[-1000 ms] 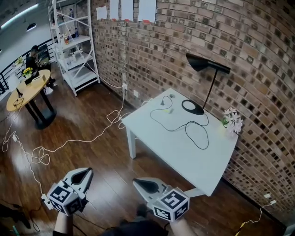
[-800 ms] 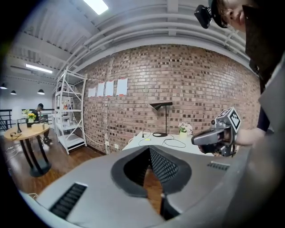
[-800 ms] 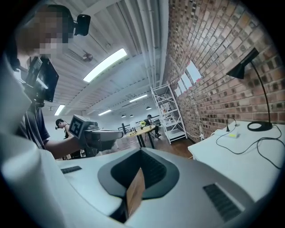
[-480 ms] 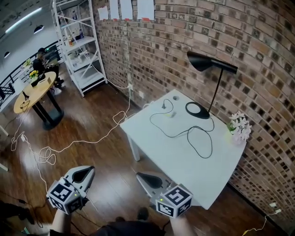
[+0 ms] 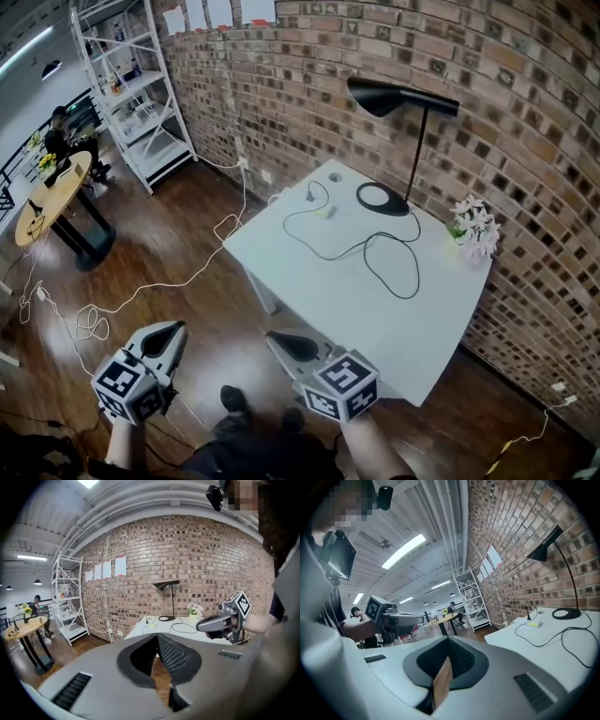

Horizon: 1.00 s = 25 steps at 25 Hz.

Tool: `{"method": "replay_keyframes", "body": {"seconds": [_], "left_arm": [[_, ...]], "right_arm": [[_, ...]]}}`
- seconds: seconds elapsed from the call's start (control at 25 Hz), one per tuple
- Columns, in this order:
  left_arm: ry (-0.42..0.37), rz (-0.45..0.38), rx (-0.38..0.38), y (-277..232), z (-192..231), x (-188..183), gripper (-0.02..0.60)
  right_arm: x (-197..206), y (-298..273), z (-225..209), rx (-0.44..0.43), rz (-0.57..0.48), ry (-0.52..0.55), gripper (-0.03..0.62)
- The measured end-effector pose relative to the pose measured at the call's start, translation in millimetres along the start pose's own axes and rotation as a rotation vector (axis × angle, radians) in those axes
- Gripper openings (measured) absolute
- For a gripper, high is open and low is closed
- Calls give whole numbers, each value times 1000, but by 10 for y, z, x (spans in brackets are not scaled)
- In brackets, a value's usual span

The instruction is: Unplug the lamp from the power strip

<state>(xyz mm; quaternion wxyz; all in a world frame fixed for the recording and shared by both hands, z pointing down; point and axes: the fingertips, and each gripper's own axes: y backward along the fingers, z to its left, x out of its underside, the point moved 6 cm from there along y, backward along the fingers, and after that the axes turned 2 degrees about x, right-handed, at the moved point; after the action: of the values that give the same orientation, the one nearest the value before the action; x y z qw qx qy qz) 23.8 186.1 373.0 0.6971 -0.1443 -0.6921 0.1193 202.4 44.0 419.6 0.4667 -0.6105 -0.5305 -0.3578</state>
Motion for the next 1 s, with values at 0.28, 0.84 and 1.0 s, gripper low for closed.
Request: {"method": "replay_keyframes", "body": {"seconds": [0.28,0.84,1.0], "left_arm": [[-25,-40,27,-146,147,-39,0],[37,-62,64,-235,1174,71,-1],[60,-70,104,-315,1452,23,-1]], "right_arm": [[-93,-121,-19,9,12,26,6],[-307,-1101,95,10,84,56,6],[-395,-1394,122,30,90,59,6]]}}
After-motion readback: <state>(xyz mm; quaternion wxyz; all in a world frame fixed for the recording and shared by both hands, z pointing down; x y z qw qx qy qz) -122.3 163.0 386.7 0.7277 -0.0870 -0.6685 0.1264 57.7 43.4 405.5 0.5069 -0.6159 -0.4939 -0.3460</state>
